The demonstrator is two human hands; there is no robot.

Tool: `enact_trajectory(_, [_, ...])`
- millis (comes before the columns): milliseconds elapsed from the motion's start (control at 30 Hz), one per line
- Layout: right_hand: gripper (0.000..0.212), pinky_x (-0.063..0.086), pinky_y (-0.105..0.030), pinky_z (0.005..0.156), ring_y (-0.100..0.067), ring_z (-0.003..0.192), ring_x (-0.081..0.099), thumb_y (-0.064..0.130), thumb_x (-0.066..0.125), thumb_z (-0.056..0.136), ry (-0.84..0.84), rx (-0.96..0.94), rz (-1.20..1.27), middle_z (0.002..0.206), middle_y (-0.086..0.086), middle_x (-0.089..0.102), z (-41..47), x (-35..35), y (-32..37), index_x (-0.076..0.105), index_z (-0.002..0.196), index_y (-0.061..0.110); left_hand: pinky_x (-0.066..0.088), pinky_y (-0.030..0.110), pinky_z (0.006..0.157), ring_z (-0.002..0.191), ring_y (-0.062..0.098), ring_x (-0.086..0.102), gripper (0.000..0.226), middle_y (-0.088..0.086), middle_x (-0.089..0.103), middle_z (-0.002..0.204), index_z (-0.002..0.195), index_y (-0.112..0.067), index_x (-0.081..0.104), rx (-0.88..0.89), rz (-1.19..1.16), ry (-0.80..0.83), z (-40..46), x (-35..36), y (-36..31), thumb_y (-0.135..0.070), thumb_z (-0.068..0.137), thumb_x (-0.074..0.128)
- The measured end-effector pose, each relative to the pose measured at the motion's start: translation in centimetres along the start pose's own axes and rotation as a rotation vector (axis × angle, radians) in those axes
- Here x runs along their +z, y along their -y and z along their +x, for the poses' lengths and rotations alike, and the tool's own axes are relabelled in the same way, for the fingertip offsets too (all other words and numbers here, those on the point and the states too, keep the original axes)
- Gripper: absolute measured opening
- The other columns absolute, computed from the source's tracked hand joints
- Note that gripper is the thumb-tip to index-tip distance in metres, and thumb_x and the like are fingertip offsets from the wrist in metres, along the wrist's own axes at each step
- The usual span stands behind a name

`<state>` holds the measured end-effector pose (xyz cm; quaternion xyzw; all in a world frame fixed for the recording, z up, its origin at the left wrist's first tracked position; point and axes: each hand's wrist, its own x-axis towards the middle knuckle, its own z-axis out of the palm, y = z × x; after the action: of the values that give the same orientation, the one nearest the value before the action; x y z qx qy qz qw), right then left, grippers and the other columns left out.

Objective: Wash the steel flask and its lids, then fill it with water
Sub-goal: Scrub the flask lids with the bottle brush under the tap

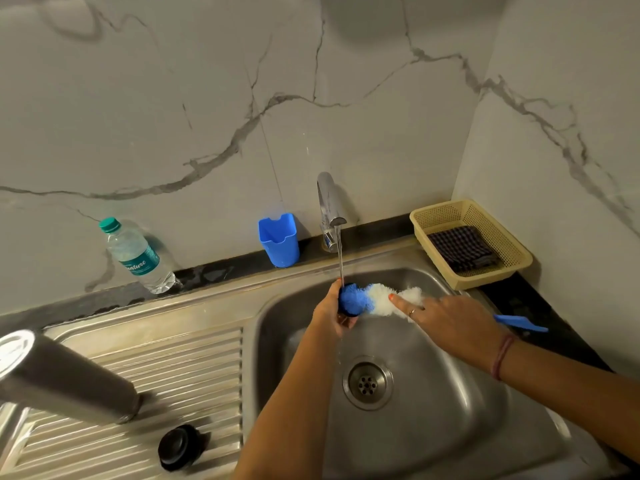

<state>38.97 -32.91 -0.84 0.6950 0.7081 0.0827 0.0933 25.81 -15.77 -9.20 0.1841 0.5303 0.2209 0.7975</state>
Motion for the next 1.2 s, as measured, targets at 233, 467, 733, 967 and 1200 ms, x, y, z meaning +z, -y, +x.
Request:
enact_trajectory(233, [0.016, 0.023, -0.016, 0.032, -0.005, 0.036, 0.031, 0.031, 0.047, 0.100, 0.551, 0.784, 1.753, 0.055, 0.006, 0.041, 1.3, 2.0, 0.2, 0.054, 0.107, 0.018, 0.058, 0.041, 0.079, 0.096, 0.030, 0.067, 0.034, 0.018, 0.069, 0.105, 0.114, 0.001, 0.061, 0.132, -0.097, 0.083, 0.2, -0.7, 0.7, -0.025, 0.093, 0.065])
enact_trajectory(467, [0.030, 0.025, -0.017, 0.040, -0.007, 0.048, 0.040, 0.023, 0.039, 0.102, 0.387, 0.411, 0.889, 0.065, 0.007, 0.048, -0.5, -0.1, 2.3, 0.049, 0.130, 0.025, 0.058, 0.043, 0.082, 0.099, 0.031, 0.069, 0.040, 0.018, 0.071, 0.111, 0.112, -0.003, 0.063, 0.170, -0.121, 0.035, 0.7, -1.1, 1.4, -0.037, 0.093, 0.065])
enact_trajectory(733, [0.076, 0.023, -0.021, 0.033, -0.012, 0.037, 0.022, -0.001, 0.083, 0.054, -0.187, 0.037, -0.012, 0.047, -0.006, 0.040, -1.4, 3.1, 1.0, 0.063, 0.127, 0.014, 0.059, 0.037, 0.077, 0.092, 0.026, 0.068, 0.032, 0.014, 0.070, 0.099, 0.101, -0.005, 0.064, 0.096, -0.007, -0.029, 0.2, -0.4, 1.5, -0.029, 0.085, 0.077])
enact_trajectory(967, [0.023, 0.023, -0.016, 0.033, -0.004, 0.037, 0.029, 0.032, 0.042, 0.102, 0.593, 0.696, 1.530, 0.055, 0.005, 0.041, 1.2, 1.9, 1.0, 0.052, 0.108, 0.012, 0.056, 0.048, 0.091, 0.101, 0.033, 0.069, 0.041, 0.018, 0.071, 0.110, 0.115, -0.001, 0.064, 0.146, -0.038, 0.045, 0.8, -1.5, 1.4, -0.028, 0.087, 0.074])
enact_trajectory(1200, [0.036, 0.041, -0.028, 0.052, -0.014, 0.059, 0.055, 0.023, 0.039, 0.101, 0.340, 0.309, 0.786, 0.070, 0.004, 0.053, -0.7, 0.9, 2.0, 0.045, 0.136, 0.027, 0.054, 0.048, 0.095, 0.095, 0.033, 0.070, 0.034, 0.018, 0.072, 0.098, 0.098, 0.000, 0.066, 0.144, -0.079, -0.042, 0.8, -1.9, 1.5, -0.026, 0.080, 0.081])
